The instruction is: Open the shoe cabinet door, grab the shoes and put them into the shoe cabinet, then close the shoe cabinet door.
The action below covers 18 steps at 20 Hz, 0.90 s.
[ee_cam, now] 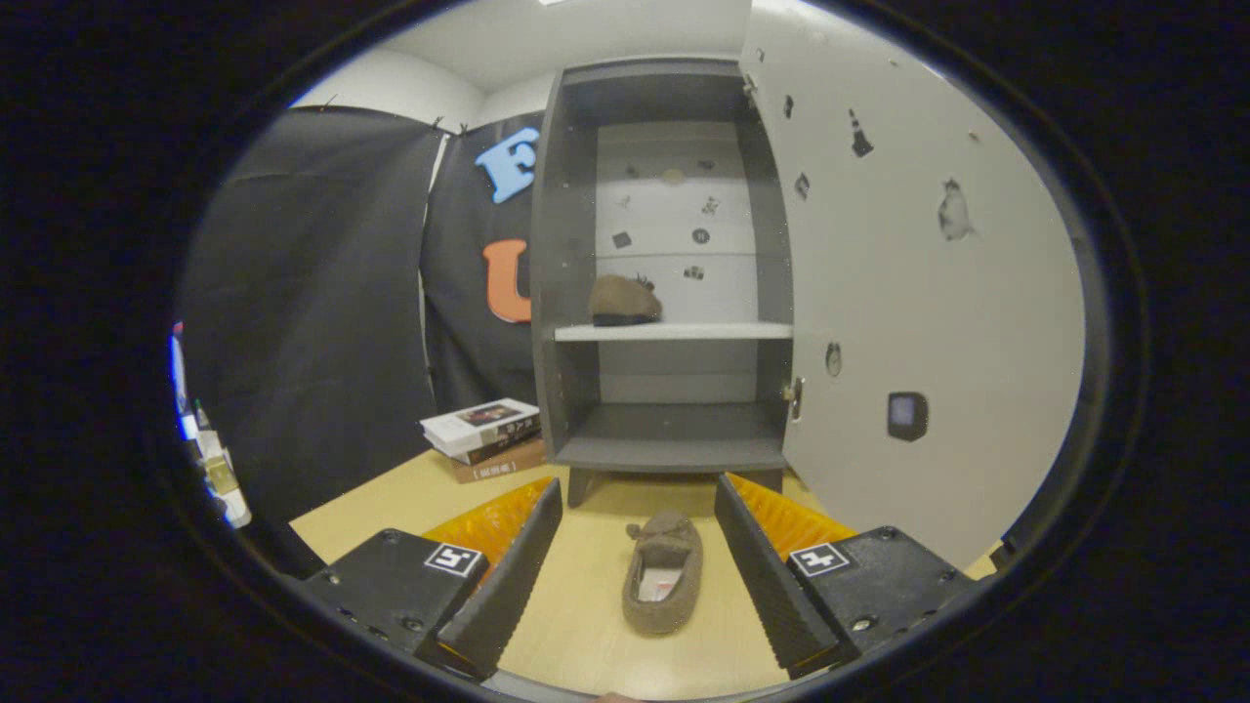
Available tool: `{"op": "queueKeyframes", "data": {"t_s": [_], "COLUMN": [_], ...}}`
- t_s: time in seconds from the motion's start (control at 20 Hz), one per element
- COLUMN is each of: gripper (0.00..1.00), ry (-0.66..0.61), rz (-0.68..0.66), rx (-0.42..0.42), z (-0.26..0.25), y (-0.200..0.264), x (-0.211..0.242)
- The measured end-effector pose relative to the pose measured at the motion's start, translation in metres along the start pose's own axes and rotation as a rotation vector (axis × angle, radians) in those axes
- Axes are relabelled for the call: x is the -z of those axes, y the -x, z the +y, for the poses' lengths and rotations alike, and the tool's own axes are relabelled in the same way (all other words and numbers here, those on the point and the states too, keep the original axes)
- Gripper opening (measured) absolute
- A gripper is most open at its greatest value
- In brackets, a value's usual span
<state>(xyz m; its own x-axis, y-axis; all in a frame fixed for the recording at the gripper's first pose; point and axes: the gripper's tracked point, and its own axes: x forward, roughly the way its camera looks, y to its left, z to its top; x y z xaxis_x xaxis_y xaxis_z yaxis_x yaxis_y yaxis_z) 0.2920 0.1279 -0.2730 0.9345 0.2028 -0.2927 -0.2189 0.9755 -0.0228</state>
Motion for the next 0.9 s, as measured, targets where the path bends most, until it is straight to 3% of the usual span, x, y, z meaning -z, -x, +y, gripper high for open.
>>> {"op": "queueKeyframes", "data": {"t_s": [0.4, 0.65, 0.8, 0.9], "gripper": [0.99, 0.91, 0.71, 0.56], "ry": [-0.017, -0.069, -0.065, -0.062], "rz": [0.250, 0.318, 0.337, 0.308], "rx": [0.011, 0.043, 0.082, 0.057], "z": [0.007, -0.003, -0.013, -0.011], "y": [-0.089, -0.126, -0.148, -0.162], "x": [0.098, 0.133, 0.144, 0.144]}}
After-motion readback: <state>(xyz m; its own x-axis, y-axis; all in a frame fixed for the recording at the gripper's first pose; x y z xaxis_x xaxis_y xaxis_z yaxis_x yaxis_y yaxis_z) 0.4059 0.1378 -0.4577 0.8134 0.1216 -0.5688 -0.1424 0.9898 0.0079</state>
